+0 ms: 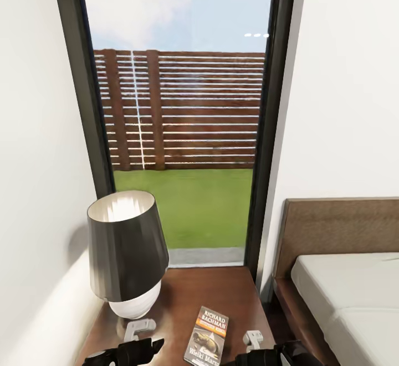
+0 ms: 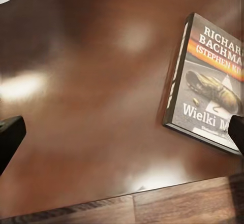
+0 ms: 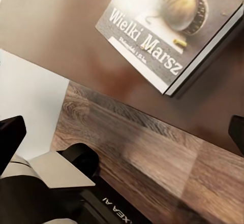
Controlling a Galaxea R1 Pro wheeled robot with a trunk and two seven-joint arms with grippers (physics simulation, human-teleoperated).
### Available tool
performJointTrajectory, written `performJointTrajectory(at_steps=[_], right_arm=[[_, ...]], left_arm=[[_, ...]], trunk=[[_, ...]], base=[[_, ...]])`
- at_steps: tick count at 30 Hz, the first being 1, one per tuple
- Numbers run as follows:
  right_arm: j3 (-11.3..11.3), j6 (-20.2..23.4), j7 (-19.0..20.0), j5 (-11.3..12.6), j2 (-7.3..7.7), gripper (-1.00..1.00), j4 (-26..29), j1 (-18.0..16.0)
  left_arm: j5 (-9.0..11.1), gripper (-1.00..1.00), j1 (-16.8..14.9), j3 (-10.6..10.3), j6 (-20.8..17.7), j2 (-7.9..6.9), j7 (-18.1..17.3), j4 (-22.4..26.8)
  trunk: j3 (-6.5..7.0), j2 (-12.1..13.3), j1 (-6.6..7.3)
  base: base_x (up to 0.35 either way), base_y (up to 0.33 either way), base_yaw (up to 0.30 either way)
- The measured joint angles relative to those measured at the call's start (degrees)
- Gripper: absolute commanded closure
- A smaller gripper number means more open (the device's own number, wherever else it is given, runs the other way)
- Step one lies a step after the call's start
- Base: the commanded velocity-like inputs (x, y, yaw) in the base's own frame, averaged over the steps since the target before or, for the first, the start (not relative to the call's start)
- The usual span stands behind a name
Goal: In the bedroom, move the book from the bed onto either nightstand, and place the two sandals side by side next to the bed.
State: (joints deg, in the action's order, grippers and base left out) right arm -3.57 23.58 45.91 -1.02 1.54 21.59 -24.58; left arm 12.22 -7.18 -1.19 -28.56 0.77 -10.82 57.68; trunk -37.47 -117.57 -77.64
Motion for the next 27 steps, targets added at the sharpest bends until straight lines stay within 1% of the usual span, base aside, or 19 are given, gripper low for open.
performJointTrajectory(at_steps=[22,27], right_arm=[[0.00,-0.01,0.00,0.00,0.00,-1.00,-0.01,0.00],[0.05,-0.01,0.00,0.06,0.32,-1.00,-0.05,0.00]], left_arm=[[0.03,-1.00,0.00,0.00,0.00,0.00,0.01,0.00],[0.06,-1.00,0.00,-0.05,0.00,0.01,-0.02,0.00]], trunk=[[3.95,8.83,4.83],[4.85,10.83,5.93]], base=[[0.000,0.000,0.000],[0.000,0.000,0.000]])
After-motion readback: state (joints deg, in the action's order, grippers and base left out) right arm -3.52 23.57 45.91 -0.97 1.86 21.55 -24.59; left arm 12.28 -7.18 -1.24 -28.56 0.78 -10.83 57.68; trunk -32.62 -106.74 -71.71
